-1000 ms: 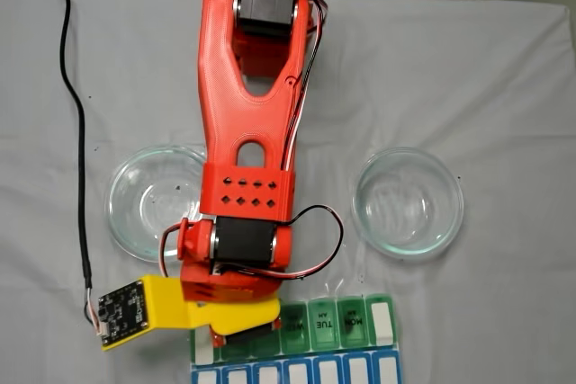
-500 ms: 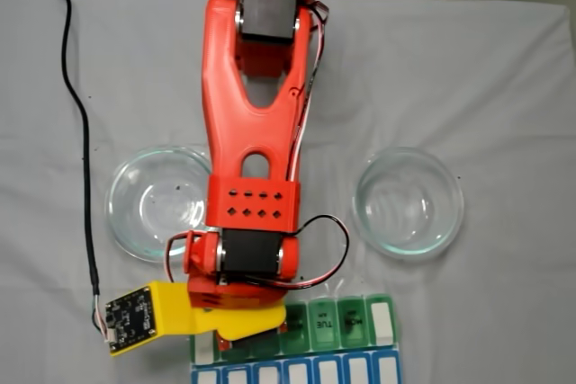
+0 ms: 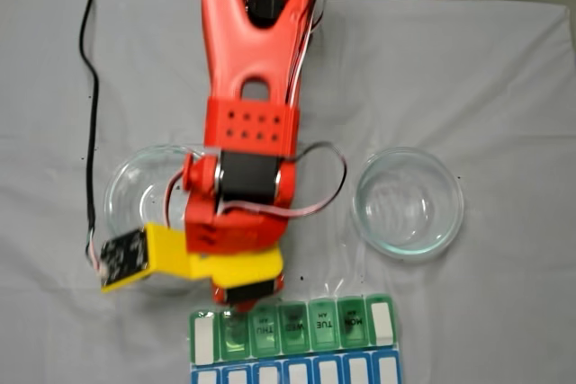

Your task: Sort medicines into box.

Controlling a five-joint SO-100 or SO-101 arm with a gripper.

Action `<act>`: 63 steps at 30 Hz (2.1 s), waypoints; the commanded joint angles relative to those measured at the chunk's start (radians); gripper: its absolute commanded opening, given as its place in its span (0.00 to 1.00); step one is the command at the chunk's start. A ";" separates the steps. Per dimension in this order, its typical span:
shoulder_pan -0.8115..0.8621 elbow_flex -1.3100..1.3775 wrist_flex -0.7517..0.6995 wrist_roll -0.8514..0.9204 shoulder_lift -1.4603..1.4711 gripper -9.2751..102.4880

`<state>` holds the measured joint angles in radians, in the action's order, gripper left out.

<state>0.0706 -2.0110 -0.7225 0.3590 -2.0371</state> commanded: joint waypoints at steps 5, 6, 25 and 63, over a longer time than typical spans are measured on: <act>-0.138 -0.457 0.043 0.044 -0.597 0.08; -0.156 -0.476 0.000 0.058 -0.611 0.08; -0.210 -0.977 -0.425 0.124 -1.166 0.08; -0.184 -0.977 -0.423 0.124 -1.166 0.08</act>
<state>-0.1120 -3.0081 -1.1428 0.4786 -3.1784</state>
